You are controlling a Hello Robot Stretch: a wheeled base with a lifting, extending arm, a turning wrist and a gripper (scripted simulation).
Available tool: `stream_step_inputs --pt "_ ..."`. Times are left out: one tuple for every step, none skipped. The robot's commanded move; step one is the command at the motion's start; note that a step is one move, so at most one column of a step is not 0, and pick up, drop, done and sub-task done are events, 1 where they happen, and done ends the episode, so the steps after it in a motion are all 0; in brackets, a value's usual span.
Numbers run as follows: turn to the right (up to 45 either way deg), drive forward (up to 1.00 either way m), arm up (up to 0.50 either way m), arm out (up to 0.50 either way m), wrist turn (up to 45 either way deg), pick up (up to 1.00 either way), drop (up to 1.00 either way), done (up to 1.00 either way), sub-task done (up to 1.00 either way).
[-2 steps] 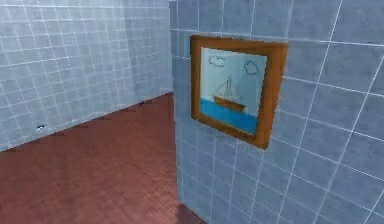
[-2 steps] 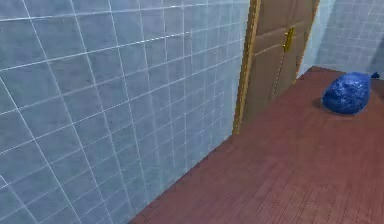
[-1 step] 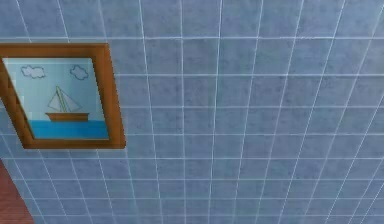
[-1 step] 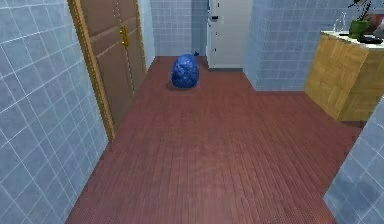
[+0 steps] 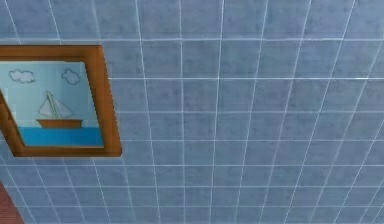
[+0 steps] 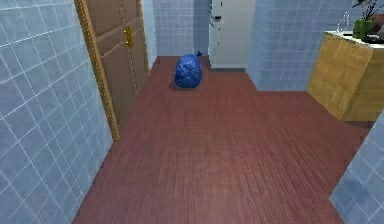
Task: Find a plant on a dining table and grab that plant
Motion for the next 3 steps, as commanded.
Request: stream_step_inputs --pt "-45.0 0.0 0.0 0.0 0.0 0.0 0.0 0.0 0.0" --pt "-36.0 0.0 0.0 0.0 0.0 0.0 0.0 0.0 0.0" --pt "0.0 0.75 0.0 0.0 0.0 0.0 0.0 0.0 0.0"
